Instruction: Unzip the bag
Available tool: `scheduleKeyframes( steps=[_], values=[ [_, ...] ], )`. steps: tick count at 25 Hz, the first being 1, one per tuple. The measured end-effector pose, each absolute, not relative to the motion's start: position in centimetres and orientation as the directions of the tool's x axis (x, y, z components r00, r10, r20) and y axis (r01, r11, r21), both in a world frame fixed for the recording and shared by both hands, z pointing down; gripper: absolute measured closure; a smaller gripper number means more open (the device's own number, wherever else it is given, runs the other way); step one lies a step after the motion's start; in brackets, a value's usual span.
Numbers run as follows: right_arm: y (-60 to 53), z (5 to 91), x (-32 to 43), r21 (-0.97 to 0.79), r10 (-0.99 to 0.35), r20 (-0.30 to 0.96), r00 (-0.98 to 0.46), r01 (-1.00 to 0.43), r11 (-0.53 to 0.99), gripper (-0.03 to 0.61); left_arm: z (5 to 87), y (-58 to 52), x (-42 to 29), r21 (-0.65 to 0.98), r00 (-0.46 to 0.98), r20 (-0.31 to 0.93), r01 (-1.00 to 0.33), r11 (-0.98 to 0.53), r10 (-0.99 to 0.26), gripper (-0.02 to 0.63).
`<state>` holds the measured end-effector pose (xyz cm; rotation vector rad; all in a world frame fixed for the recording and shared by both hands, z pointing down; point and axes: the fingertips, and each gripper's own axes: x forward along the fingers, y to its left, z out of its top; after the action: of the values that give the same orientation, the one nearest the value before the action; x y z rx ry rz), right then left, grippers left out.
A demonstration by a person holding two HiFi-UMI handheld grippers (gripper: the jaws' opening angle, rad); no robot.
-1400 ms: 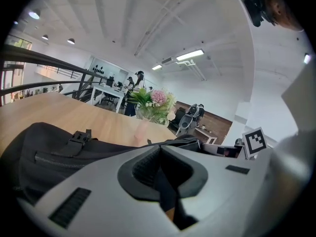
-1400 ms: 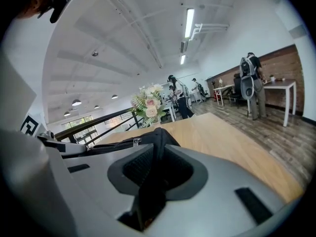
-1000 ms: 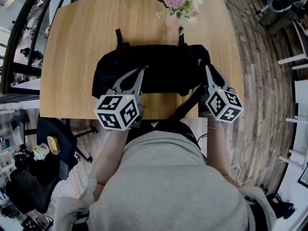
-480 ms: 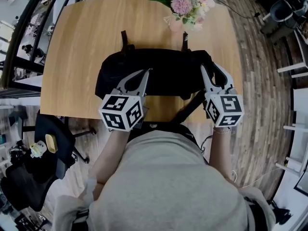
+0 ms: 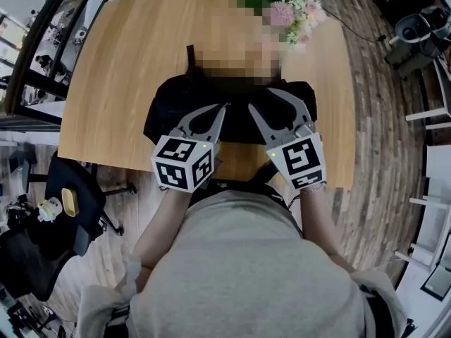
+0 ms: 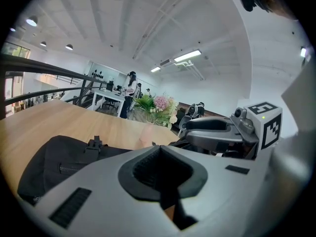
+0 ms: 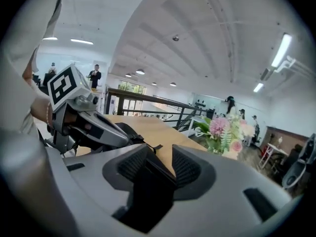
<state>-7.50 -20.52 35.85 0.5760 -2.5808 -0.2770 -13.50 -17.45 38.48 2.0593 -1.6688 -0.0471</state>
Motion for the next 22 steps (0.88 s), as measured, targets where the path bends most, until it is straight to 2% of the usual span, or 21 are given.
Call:
scheduleKeyframes(
  steps=[5, 13, 16, 22],
  values=[
    [-19.2, 37.9, -9.2, 0.353, -0.370, 0.516, -0.772, -0.202, 0.914, 0.397, 38.6, -17.3, -13.5, 0.392, 0.249, 0.270, -0.911, -0.130, -0.930, 0.595],
    [-17.8, 40.4, -11.1, 0.404, -0.300, 0.599, -0.743, -0.043, 0.914, 0.399, 38.7, -16.6, -13.4, 0.403, 0.240, 0.268, -0.908, -0.117, -0.933, 0.595],
    [-17.7, 41.3, -11.3, 0.423, -0.296, 0.631, -0.717, -0.002, 0.906, 0.442, 38.7, -16.6, -13.4, 0.411, 0.236, 0.267, -0.905, -0.111, -0.934, 0.595],
    [-17.7, 42.3, -11.4, 0.448, -0.299, 0.648, -0.700, 0.033, 0.894, 0.476, 39.3, -16.6, -13.6, 0.410, 0.226, 0.282, -0.907, -0.096, -0.932, 0.595]
  ],
)
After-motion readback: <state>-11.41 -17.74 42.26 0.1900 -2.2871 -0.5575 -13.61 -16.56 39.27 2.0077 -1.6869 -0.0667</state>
